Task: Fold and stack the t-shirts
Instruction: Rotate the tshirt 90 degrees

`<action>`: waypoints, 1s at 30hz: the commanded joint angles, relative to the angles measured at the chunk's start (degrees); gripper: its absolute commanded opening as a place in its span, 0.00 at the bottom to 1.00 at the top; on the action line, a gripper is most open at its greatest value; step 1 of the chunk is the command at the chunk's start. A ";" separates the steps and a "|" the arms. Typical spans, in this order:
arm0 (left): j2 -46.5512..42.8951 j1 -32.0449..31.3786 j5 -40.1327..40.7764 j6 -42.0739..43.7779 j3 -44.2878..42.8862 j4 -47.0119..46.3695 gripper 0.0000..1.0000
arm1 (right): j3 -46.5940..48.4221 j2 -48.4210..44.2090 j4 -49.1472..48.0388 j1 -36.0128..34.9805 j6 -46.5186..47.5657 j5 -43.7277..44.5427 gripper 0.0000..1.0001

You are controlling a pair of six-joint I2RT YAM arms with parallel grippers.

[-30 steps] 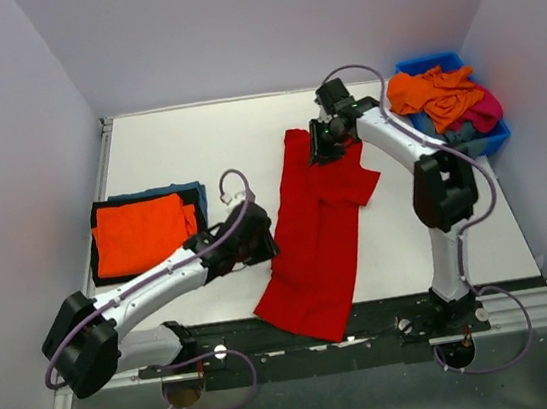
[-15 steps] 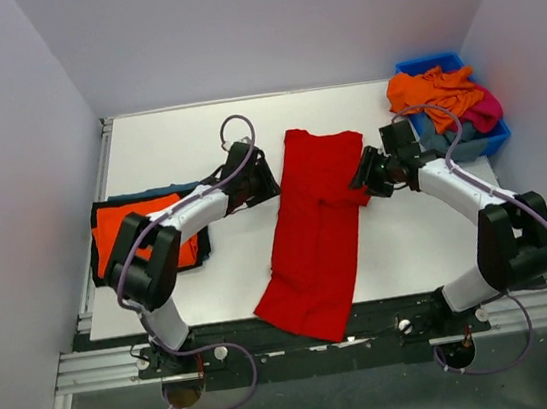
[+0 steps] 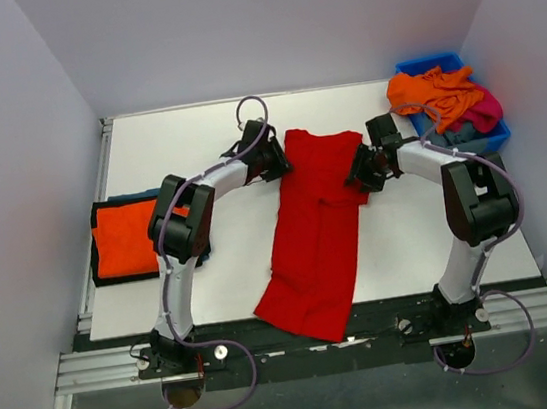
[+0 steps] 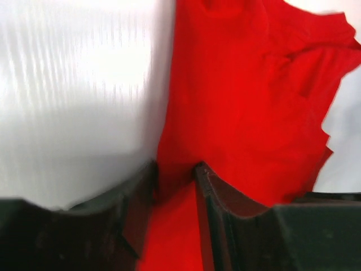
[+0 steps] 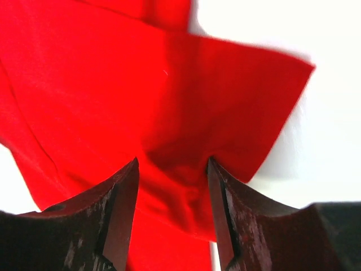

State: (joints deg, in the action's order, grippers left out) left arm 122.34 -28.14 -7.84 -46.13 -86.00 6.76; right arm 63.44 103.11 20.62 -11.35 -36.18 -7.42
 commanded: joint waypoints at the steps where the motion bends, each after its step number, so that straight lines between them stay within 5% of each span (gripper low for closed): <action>1: 7.81 1.07 -4.03 -1.68 -6.89 0.44 0.42 | 5.89 6.12 1.00 0.10 -0.11 0.66 0.60; 4: 10.80 2.73 -3.94 -3.61 -8.75 -1.04 0.06 | 10.46 9.99 1.17 0.02 0.23 -1.54 0.60; 6: 10.55 4.40 -2.37 -6.42 -7.44 -3.94 0.01 | 16.15 13.24 3.36 0.02 0.85 -1.20 0.61; 10: 8.18 7.30 1.77 -9.50 -4.19 -6.49 0.00 | 28.04 17.82 10.39 0.02 2.87 -0.23 0.68; 16: 6.32 8.19 3.00 -8.98 -2.41 -10.11 0.00 | 22.96 10.71 5.40 0.02 4.54 1.00 0.77; 30: 7.21 8.19 0.01 -8.28 -5.15 -9.05 0.00 | 32.36 22.40 12.69 -0.07 3.49 4.79 0.59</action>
State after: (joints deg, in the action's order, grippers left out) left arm 129.54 -19.79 -7.79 -55.29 -89.54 -3.29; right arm 94.48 122.52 29.95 -11.35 -32.36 -3.92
